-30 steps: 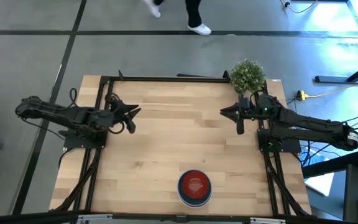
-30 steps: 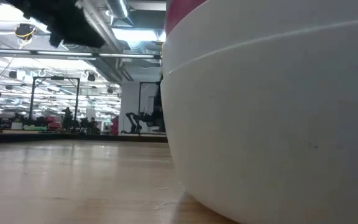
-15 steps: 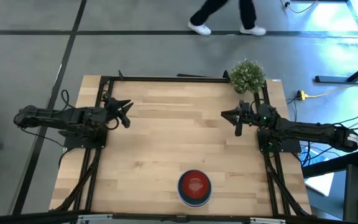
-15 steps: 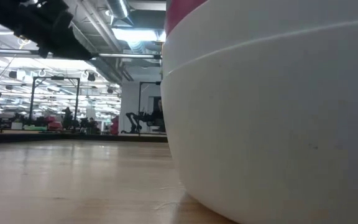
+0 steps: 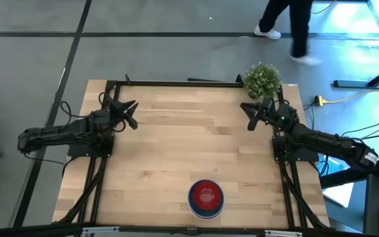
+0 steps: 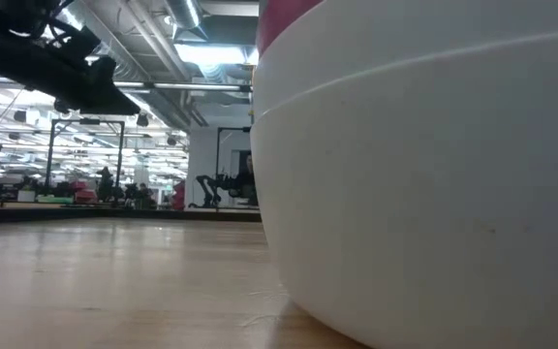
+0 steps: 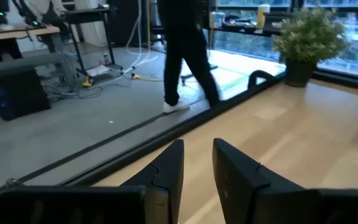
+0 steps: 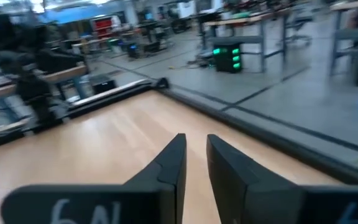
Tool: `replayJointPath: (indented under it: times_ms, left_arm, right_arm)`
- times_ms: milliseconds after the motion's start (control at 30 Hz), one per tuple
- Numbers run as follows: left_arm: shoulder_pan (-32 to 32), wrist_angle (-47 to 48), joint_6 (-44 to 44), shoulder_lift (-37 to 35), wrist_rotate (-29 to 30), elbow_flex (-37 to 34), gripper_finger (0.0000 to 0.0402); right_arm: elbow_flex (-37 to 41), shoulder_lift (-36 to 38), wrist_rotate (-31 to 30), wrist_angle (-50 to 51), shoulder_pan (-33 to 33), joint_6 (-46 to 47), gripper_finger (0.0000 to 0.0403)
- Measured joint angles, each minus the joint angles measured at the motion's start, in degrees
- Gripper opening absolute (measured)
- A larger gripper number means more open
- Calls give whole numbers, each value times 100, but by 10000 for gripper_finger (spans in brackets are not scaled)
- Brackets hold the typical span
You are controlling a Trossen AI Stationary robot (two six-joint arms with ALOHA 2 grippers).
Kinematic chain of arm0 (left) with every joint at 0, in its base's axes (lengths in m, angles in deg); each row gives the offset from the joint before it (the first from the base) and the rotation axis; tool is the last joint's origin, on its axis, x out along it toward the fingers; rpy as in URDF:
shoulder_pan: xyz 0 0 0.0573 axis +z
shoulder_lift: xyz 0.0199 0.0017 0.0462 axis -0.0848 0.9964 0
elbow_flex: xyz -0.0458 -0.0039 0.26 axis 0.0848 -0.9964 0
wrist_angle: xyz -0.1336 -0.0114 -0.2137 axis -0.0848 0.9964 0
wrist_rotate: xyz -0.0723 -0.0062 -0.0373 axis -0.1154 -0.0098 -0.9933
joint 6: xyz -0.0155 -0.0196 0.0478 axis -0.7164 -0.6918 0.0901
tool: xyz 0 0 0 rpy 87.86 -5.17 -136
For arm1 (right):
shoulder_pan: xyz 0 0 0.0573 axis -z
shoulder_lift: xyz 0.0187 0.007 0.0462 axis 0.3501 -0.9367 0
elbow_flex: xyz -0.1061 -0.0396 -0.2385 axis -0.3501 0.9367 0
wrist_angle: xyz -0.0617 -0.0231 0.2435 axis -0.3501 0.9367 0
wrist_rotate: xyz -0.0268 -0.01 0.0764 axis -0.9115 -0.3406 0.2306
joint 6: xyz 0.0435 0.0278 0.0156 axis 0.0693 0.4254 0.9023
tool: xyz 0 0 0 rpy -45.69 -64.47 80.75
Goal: Nest bowls inside each other
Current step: Return to Home Position
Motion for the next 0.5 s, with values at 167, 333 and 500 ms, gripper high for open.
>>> replayJointPath:
  times_ms: [167,333,500]
  left_arm:
    - [628,-435,203,6,-545,-222,80]
    - [1239,-516,255,6,-1016,-307,80]
    - [1743,-361,416,12,-1399,-307,80]
  right_arm:
    - [-2,1,-2,11,621,-259,65]
    - [-2,0,117,412,1110,-362,65]
    - [-2,-16,247,1016,1258,-494,65]
